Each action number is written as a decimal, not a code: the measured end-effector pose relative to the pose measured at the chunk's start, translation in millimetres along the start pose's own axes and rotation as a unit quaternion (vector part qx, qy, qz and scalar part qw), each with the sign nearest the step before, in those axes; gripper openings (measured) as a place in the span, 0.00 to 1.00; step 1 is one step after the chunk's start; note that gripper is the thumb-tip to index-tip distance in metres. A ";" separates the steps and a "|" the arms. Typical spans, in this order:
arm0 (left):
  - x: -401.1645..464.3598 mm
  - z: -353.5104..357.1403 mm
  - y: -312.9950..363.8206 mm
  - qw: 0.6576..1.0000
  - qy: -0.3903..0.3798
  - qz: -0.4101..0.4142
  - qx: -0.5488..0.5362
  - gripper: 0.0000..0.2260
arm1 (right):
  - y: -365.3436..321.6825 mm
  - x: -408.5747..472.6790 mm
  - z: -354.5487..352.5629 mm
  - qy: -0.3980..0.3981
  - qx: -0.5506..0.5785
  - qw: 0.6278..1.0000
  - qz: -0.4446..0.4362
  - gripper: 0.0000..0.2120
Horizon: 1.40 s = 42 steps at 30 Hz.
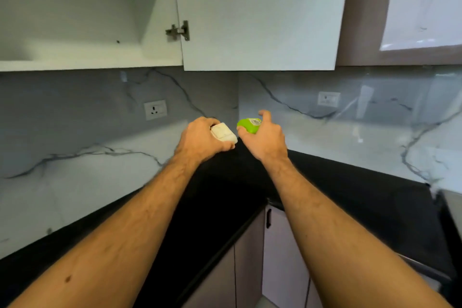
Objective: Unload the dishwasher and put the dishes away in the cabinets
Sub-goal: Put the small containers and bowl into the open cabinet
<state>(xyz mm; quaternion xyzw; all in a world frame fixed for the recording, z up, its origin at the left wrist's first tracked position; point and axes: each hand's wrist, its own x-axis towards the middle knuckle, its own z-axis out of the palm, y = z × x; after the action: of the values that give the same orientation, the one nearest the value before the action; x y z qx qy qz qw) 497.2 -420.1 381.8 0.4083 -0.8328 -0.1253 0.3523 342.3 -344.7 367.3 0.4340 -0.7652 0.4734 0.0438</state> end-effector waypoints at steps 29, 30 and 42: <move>262.3 -169.6 -104.3 0.952 0.224 -0.132 0.161 0.27 | -239.2 258.5 172.0 -0.083 0.125 0.956 -0.251 0.30; 270.3 -172.9 -111.5 0.952 0.219 -0.139 0.164 0.28 | -243.4 263.3 179.8 -0.087 0.123 0.957 -0.249 0.30; 349.4 -213.2 -154.6 0.924 0.088 -0.223 0.298 0.31 | -305.2 321.4 235.5 -0.115 0.058 0.960 -0.248 0.31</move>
<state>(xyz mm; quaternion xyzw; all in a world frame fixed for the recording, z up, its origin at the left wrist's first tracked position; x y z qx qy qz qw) 589.5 -769.9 628.0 0.6786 -0.6851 0.0895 0.2492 439.6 -777.8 601.4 0.6638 -0.6043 0.4382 0.0463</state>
